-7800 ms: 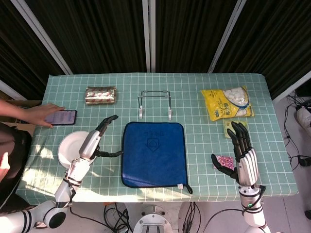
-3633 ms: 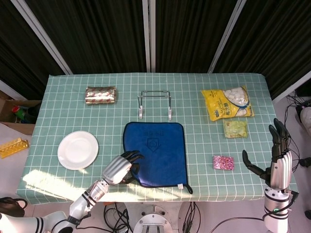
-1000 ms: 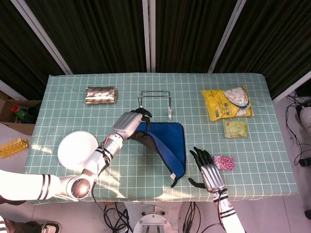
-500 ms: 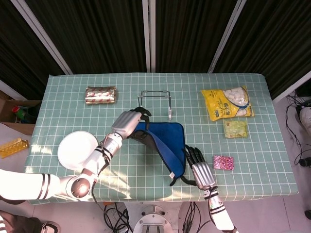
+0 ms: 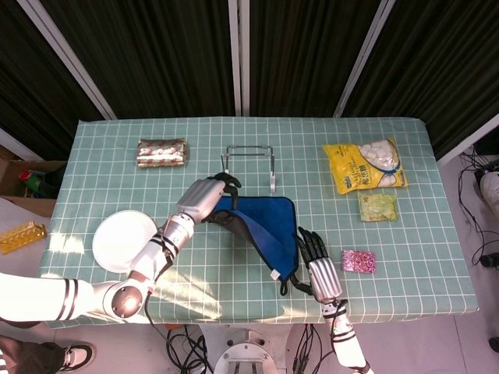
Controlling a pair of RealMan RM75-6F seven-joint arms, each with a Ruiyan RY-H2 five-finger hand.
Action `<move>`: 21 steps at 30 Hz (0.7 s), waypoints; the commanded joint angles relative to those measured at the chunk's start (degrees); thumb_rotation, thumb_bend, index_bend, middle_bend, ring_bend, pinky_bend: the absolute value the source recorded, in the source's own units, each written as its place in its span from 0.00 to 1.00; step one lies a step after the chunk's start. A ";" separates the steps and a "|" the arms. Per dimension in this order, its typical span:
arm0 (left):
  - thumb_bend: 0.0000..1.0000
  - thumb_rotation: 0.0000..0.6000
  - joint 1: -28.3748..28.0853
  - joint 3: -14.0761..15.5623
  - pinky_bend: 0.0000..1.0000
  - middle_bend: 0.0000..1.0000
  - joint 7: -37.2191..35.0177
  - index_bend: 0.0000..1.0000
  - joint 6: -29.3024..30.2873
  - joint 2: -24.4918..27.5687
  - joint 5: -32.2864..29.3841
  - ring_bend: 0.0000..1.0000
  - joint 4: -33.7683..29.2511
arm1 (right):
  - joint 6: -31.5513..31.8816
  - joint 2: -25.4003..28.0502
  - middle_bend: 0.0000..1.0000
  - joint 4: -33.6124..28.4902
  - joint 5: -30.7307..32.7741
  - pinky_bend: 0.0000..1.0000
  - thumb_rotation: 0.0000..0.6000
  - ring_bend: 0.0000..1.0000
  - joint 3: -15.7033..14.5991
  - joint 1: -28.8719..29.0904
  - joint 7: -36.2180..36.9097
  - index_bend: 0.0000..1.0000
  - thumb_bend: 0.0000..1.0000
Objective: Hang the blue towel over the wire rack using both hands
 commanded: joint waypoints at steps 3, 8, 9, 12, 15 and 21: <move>0.43 1.00 0.16 0.30 0.23 0.25 -0.53 0.72 -0.10 0.22 0.21 0.13 0.07 | 1.28 -0.72 0.00 0.97 0.54 0.00 1.00 0.00 0.64 -0.28 1.82 0.41 0.49; 0.43 1.00 0.43 0.48 0.23 0.25 -1.14 0.72 -0.12 0.75 0.66 0.13 -0.28 | 2.19 -1.20 0.04 1.05 1.26 0.00 1.00 0.00 1.30 -0.50 3.36 0.81 0.54; 0.43 1.00 0.49 0.48 0.23 0.25 -1.29 0.72 -0.15 0.85 0.82 0.13 -0.37 | 2.43 -1.19 0.06 0.91 1.40 0.00 1.00 0.00 1.45 -0.58 3.69 0.87 0.56; 0.43 1.00 0.77 0.57 0.23 0.25 -1.80 0.72 -0.19 1.19 1.47 0.13 -0.74 | 3.36 -0.95 0.11 -0.02 1.84 0.00 1.00 0.00 2.27 -0.68 4.76 0.98 0.59; 0.43 1.00 1.16 0.73 0.23 0.25 -2.38 0.72 -0.18 1.51 2.04 0.13 -1.07 | 4.14 -0.01 0.14 -1.77 2.18 0.00 1.00 0.00 3.19 -0.58 5.37 1.00 0.61; 0.43 1.00 2.77 0.93 0.23 0.25 -4.35 0.72 0.49 2.39 3.93 0.13 -1.75 | 4.73 4.63 0.14 -9.46 2.92 0.00 1.00 0.00 5.95 0.34 4.79 1.00 0.62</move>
